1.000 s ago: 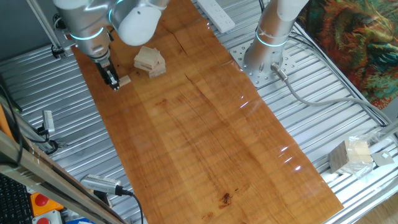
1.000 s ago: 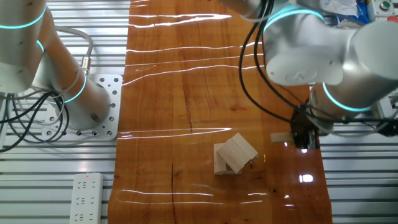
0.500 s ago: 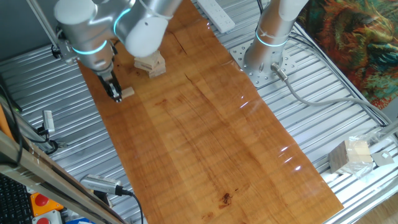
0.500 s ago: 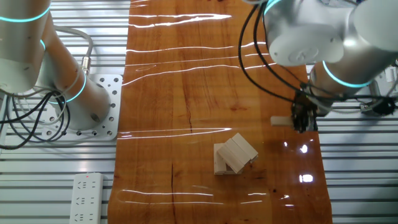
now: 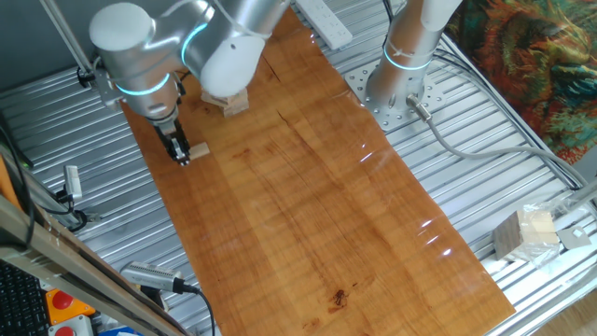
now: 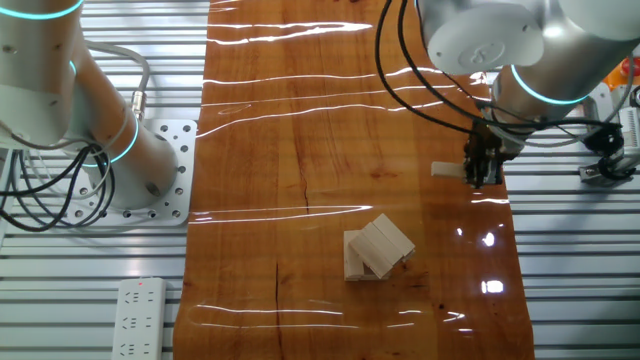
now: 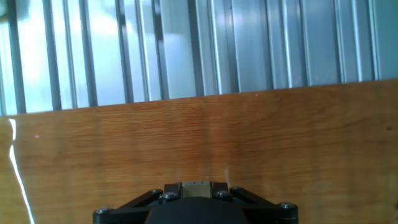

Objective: Play Jenga

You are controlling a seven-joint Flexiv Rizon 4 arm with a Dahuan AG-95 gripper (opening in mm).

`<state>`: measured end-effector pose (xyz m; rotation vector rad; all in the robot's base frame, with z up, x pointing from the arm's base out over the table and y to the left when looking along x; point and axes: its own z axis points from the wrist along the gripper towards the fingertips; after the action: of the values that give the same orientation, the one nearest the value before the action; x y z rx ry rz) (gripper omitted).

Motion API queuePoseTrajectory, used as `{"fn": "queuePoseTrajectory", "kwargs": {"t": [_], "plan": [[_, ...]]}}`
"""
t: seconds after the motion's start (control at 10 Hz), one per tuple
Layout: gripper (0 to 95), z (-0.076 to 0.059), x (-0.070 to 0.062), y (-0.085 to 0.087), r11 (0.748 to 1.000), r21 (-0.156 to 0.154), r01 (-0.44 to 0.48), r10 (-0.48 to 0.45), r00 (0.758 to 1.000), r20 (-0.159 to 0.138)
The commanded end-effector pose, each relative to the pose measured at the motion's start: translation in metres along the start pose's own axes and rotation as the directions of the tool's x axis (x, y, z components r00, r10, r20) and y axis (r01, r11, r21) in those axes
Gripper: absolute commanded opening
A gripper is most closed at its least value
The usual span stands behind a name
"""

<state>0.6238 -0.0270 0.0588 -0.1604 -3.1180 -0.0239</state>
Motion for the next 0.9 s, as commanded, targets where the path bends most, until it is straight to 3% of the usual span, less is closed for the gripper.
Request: {"fn": "queuePoseTrajectory", "kwargs": {"t": [0.1, 0.9], "plan": [[0.0, 0.003, 0.001, 0.005, 1.000, -0.004, -0.019, 0.019, 1.000, -0.005], [0.0, 0.013, 0.009, 0.003, 0.999, -0.006, -0.032, 0.032, 0.999, -0.005]]}}
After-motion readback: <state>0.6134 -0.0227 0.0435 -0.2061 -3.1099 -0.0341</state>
